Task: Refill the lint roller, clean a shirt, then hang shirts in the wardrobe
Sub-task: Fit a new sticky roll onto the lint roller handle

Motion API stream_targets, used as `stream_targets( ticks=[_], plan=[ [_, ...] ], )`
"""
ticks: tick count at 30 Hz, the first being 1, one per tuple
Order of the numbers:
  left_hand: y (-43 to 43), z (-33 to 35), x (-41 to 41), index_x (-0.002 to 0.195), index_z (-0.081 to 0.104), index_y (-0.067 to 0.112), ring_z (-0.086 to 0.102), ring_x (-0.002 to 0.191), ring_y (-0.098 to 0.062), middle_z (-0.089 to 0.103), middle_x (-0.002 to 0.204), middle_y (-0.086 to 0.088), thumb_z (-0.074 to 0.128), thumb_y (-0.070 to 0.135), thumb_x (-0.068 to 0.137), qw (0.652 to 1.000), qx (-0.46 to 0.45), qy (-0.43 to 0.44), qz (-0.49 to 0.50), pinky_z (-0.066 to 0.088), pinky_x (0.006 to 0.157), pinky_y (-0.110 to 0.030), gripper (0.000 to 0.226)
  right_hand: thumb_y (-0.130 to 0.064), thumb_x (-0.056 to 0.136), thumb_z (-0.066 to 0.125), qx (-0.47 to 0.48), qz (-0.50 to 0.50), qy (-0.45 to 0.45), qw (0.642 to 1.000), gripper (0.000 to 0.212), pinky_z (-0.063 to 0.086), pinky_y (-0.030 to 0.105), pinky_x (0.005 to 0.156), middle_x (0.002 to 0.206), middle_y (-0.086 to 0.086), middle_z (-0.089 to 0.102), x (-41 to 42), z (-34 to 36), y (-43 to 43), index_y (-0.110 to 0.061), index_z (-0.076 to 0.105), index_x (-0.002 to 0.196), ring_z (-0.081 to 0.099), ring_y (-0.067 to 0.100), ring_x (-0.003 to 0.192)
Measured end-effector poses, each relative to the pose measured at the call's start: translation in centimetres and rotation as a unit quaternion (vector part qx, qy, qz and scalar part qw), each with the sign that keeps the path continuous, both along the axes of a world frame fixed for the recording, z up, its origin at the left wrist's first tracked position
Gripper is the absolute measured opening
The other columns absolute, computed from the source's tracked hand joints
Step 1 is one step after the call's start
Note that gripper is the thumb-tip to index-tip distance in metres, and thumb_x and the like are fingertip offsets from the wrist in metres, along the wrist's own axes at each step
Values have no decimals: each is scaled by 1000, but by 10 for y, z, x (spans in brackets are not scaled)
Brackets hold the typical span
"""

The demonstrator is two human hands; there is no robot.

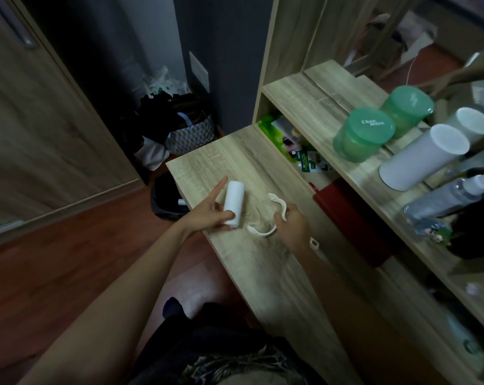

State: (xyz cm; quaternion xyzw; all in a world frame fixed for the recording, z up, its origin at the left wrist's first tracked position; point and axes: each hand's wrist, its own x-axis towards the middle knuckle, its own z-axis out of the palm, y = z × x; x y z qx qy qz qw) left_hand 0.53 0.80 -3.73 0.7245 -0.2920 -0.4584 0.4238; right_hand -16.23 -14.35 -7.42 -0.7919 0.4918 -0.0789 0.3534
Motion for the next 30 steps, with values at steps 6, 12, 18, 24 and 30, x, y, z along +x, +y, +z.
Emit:
stream_targets(
  ticks=[6,12,18,24,30],
  plan=[
    [-2,-1,2,141,24,50,70,83,-24,64,108,-16,62,9,87,993,-10,99,65,59,76,-37,77,-20,89,56,-22,84,-104,991,9,43,29,63,66,-7,56,14,27,-1,-12,60,88,54,10,64],
    [-6,11,5,138,29,43,69,90,-42,52,127,-28,61,6,89,956,-52,247,147,60,70,-42,68,-16,93,56,-87,153,-154,972,12,29,17,51,53,-11,36,27,47,5,-10,62,84,38,2,50],
    [-9,20,2,137,29,39,72,81,-27,60,117,-23,62,9,90,965,-32,221,137,59,62,-32,65,-26,94,51,-102,142,-137,975,23,35,27,61,70,-1,58,39,45,3,-12,66,104,55,19,66],
    [-8,23,0,141,25,38,70,86,-30,64,113,-21,64,12,89,967,-28,216,132,61,69,-35,70,-28,94,51,-109,141,-123,976,24,37,28,63,70,2,58,43,44,2,-12,65,105,55,21,68],
    [-6,27,-6,141,24,37,70,87,-32,61,119,-25,63,9,90,966,-31,225,123,61,69,-36,70,-27,95,51,-117,144,-122,975,26,42,30,65,83,11,68,45,45,3,-10,65,110,61,24,74]
  ],
)
